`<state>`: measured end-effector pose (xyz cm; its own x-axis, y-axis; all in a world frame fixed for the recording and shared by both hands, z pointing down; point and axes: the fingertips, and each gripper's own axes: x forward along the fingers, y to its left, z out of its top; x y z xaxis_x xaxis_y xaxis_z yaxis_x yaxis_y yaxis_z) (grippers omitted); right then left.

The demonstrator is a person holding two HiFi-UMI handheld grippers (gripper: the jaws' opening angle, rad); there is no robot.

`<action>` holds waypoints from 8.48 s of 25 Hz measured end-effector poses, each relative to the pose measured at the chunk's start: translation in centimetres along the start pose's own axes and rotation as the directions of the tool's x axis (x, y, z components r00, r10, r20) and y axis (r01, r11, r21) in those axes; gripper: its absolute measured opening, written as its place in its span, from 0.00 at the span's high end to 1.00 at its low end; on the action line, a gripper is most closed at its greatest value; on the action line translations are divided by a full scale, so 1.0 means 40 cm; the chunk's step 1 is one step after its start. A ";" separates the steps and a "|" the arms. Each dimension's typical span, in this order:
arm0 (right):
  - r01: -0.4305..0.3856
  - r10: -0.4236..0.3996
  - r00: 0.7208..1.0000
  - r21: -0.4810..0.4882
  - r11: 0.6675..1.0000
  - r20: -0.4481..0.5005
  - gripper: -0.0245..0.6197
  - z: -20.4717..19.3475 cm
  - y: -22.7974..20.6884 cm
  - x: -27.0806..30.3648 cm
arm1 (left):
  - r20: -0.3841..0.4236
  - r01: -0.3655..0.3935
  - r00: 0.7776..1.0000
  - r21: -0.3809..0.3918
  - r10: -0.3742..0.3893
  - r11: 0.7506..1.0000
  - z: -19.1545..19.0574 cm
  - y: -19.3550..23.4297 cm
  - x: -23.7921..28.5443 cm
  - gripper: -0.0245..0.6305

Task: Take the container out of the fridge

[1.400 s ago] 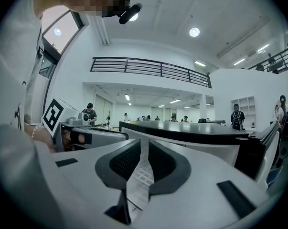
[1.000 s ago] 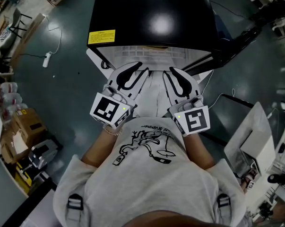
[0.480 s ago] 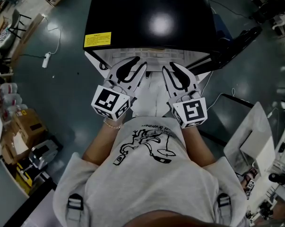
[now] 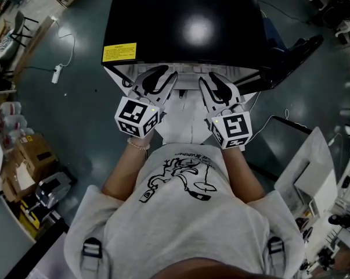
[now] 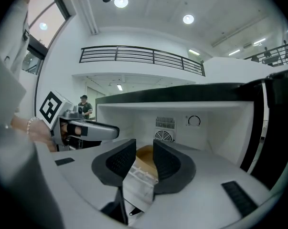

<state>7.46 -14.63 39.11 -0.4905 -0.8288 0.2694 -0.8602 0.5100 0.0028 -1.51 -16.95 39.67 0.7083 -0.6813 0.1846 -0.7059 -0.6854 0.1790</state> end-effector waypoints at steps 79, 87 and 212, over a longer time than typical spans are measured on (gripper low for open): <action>0.115 -0.055 0.972 0.257 0.960 -0.230 0.62 -0.252 -0.205 0.287 | -0.272 -0.122 0.960 -0.207 0.062 0.971 -0.240 0.242 0.225 0.57; 0.119 -0.056 0.971 0.271 0.955 -0.231 0.62 -0.251 -0.205 0.288 | -0.282 -0.109 0.958 -0.204 0.048 0.973 -0.242 0.237 0.225 0.57; -0.026 0.048 0.991 0.177 0.984 -0.124 0.62 -0.130 0.060 -0.053 | -0.135 -0.074 0.990 -0.224 0.044 0.972 -0.155 -0.049 -0.145 0.58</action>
<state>7.15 -10.45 43.54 -0.5103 -0.7682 0.3867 -0.8584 0.4824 -0.1744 -4.25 -10.07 44.25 0.6691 -0.6699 0.3216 -0.7396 -0.5580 0.3763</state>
